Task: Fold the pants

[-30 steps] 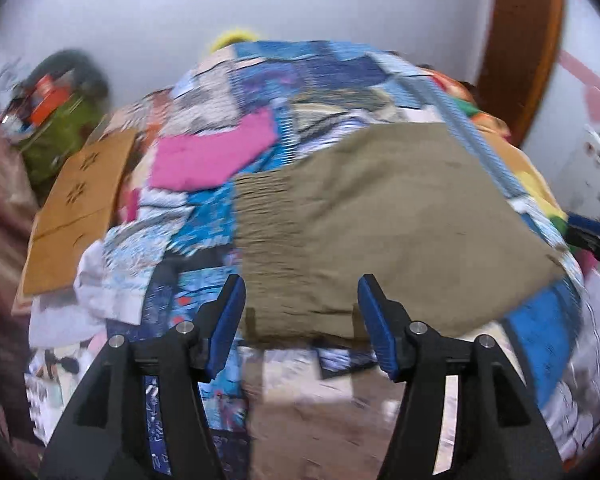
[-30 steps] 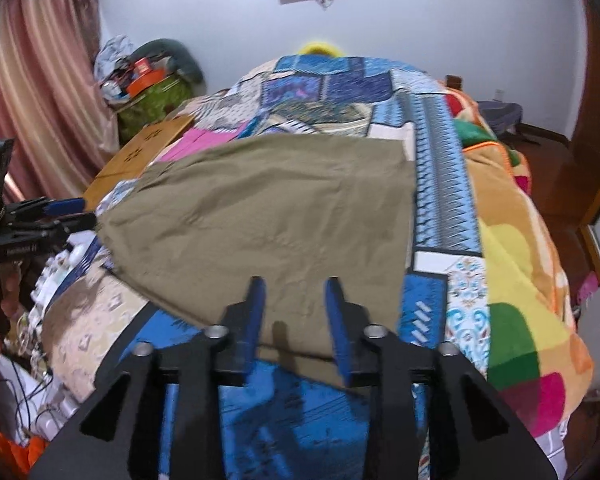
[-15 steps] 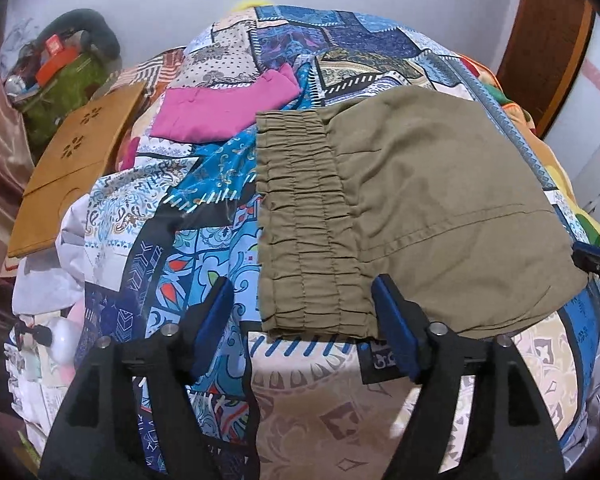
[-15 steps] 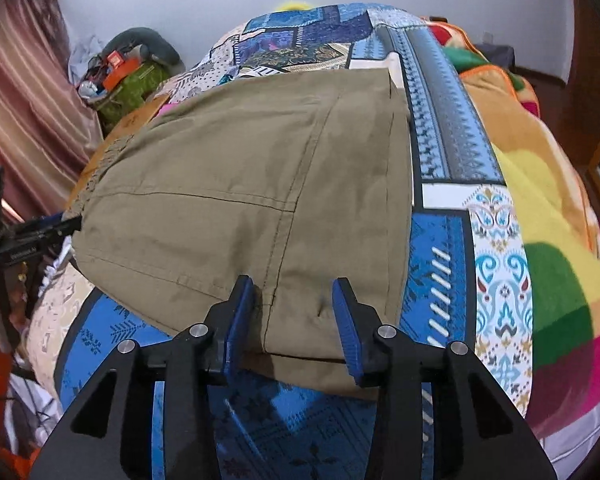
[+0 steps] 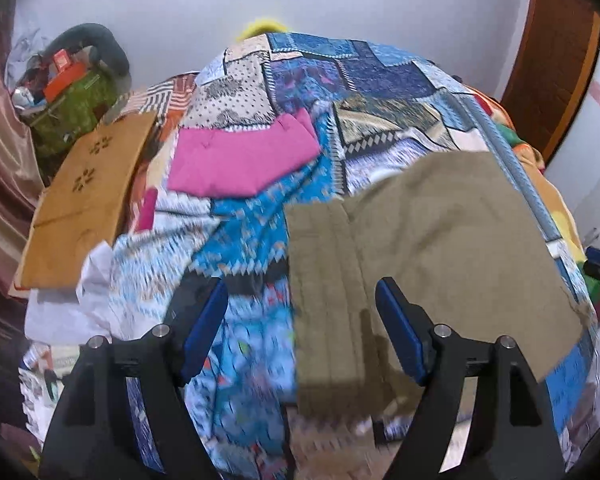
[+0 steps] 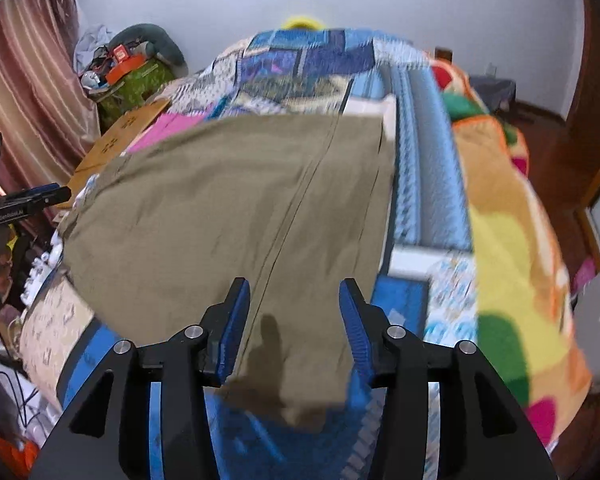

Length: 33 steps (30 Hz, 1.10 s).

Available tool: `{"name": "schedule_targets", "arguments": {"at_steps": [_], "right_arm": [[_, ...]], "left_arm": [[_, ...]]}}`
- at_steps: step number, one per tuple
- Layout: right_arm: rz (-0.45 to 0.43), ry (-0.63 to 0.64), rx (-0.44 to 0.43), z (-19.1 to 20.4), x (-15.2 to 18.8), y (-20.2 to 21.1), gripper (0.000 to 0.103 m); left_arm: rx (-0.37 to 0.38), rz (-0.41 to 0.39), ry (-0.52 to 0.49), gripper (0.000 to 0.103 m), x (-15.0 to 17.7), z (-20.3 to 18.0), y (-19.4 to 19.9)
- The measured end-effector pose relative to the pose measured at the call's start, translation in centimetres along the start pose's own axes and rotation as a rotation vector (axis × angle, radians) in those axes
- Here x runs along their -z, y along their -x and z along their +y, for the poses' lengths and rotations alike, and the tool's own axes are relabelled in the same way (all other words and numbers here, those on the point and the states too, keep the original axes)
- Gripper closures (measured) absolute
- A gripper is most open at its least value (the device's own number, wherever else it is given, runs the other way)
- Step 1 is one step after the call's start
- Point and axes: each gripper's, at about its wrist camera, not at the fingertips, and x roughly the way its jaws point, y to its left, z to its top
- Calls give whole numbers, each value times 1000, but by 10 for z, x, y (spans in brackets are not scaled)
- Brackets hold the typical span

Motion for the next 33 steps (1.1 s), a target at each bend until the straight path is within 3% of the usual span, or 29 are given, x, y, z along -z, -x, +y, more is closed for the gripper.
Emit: {"name": "schedule_targets", "arguments": {"at_steps": [10,20,24,28,33], "right_arm": [[-89,47,67,-34,-81,-42,55],[-30,-18,61,-77,-135,-148,56],[17,-24,83,-84,-141,-177,83],[38,-10,136,-86,-136,-189,91],[59,52,219,-73,-136,-192,91]], "left_arm": [[19,88,13,27,-45,5,-66],[78,141,35,25,-42,8,-102],[87,123,89,25,-40,17,-106],[44,115,154,25,-37,21,-111],[23,118,196,25,-35,20,-108]]}}
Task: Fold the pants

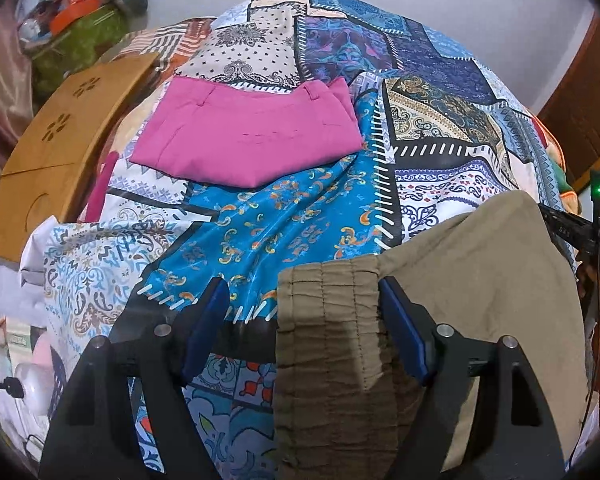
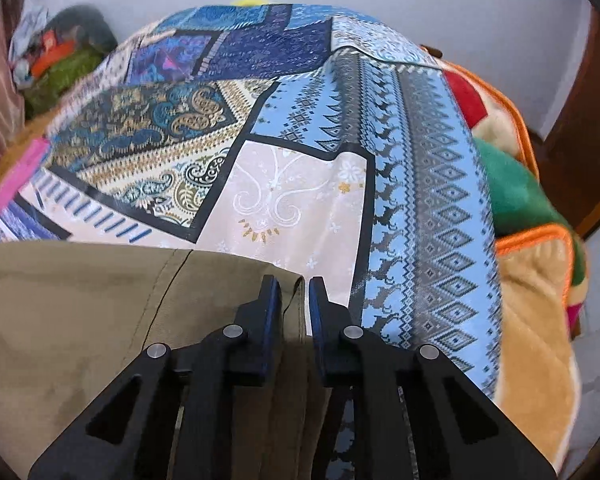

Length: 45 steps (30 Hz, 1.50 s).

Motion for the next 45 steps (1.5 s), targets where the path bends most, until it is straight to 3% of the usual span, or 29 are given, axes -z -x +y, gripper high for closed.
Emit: {"name": "schedule_targets", "arguments": {"at_steps": [5,8,10,14,16,17,21,24,26,33,37,45], "right_arm": [[63,3,30,2,-10,15,86],[31,-22,-76,8,-8,45,78],[7,-24,-138,17,-5,64,57],[-56,37,-239,53,9,105,43],[-67,38,-255,68,14,114,25],[-77,36,-265,75,19,118,24],[-24,61,-297,97,29,109,23],[50,106,-261,109,45,92,23],[82,130,-243,111,53,85,23],[76,77,-239,97,72,103,19],[58,83,-204,90,94,119,18],[28,60,-148,85,125,148,18]], "left_arm": [[-23,-25,-47,26,-5,-7,24],[-8,-64,-103,25,-8,-19,45],[28,-76,-126,25,-9,-28,55],[78,-91,-182,23,-10,-54,65],[107,-77,-205,18,-7,-66,63],[127,-56,-221,18,-4,-75,59],[129,19,-267,18,13,-95,38],[121,46,-284,18,28,-100,27],[91,15,-300,15,37,-100,27],[88,-5,-278,13,48,-89,36],[30,-22,-292,11,62,-85,48],[26,-29,-184,7,100,-48,71]]}}
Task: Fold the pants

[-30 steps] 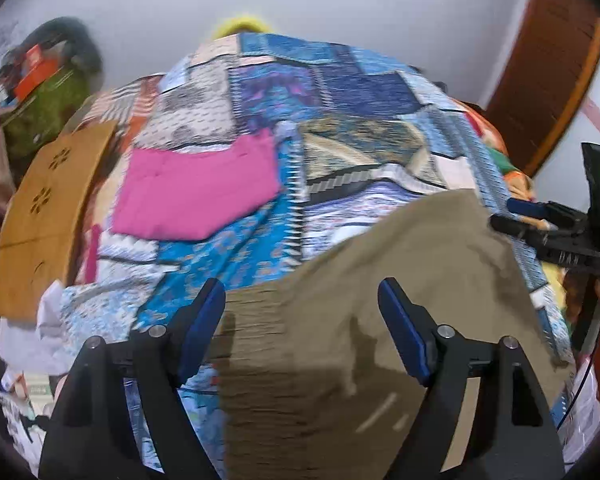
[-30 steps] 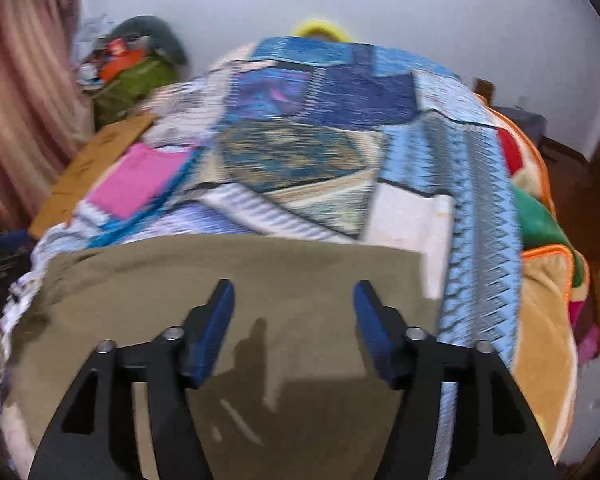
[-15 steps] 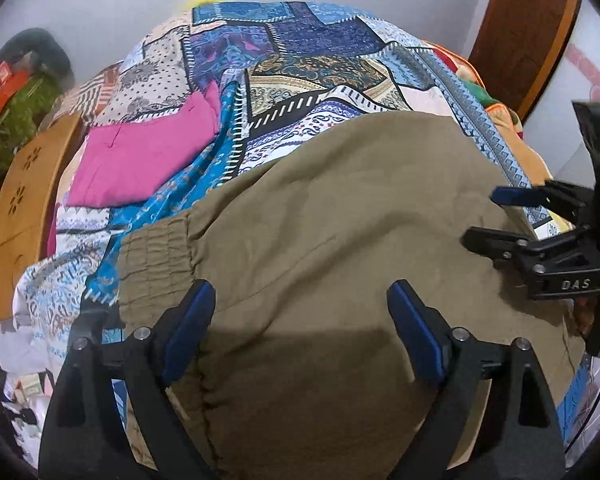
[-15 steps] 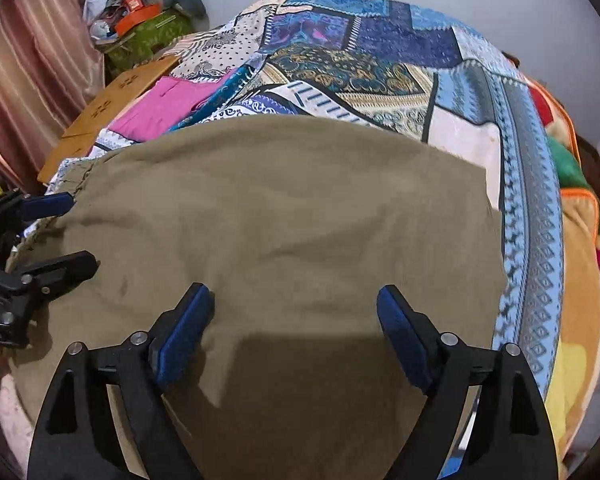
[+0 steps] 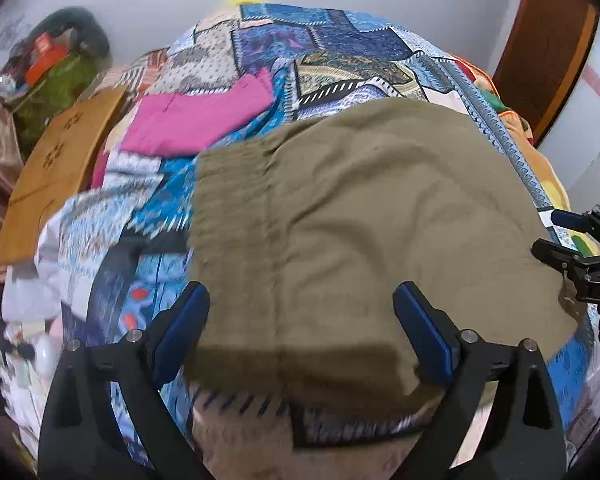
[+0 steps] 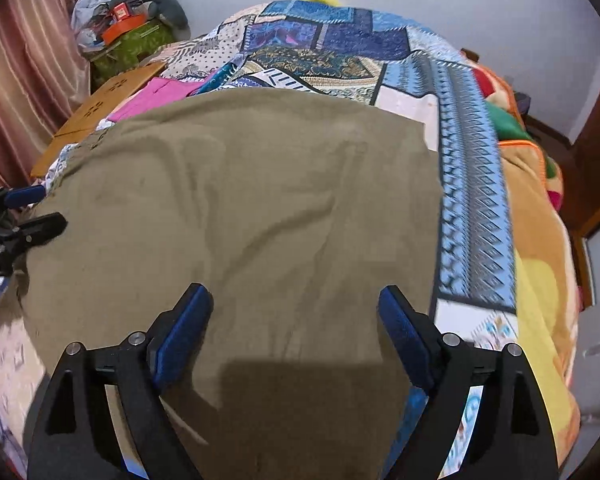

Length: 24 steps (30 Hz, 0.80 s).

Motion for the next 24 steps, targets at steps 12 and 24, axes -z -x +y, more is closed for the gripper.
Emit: {"name": "schedule_targets", "arguments": {"at_steps": [12,24], "right_arm": [[-22,-76,14,-3,40,22,16],[-141,2,-51,35,2,50,16]], "left_arm": [[58,37,156,7,32,31,20],[129,36,185,7,44,22,50]]}}
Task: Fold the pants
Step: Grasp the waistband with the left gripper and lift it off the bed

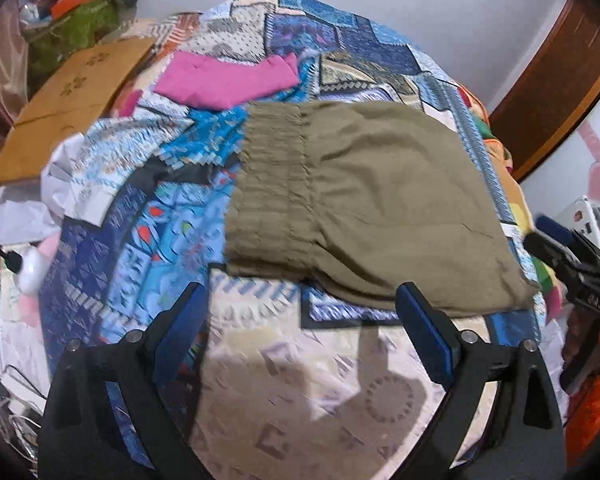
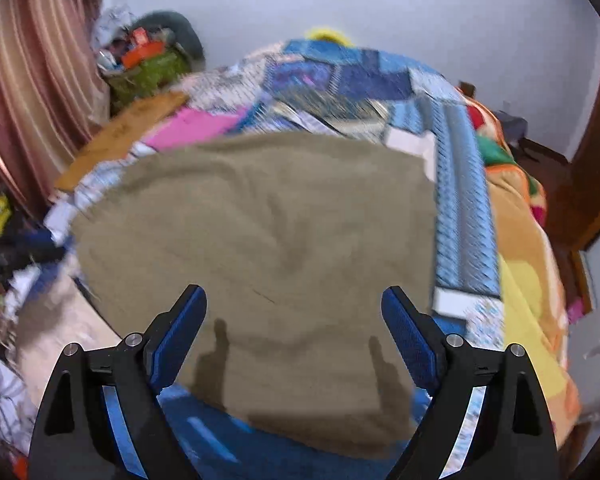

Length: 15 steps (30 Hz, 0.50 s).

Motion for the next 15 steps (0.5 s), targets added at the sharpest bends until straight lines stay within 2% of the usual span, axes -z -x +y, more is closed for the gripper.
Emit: {"name": "schedule_targets", "arguments": {"at_steps": [3,6,12,15], "right_arm": [[-27,7,-53,20,-9,-8,16],[-19,33,-78,39,-10,-23,16],[54,54,-78,56,10,-53,15],[54,55,-99,53,13,-50,15]], "left_arm": [[66,54,-2,7,9,-6,-8],[96,97,7,7,14,-8,-17],[142,97,57,4,5,-7,-28],[178,102,93,1,-4,-4,-33]]}}
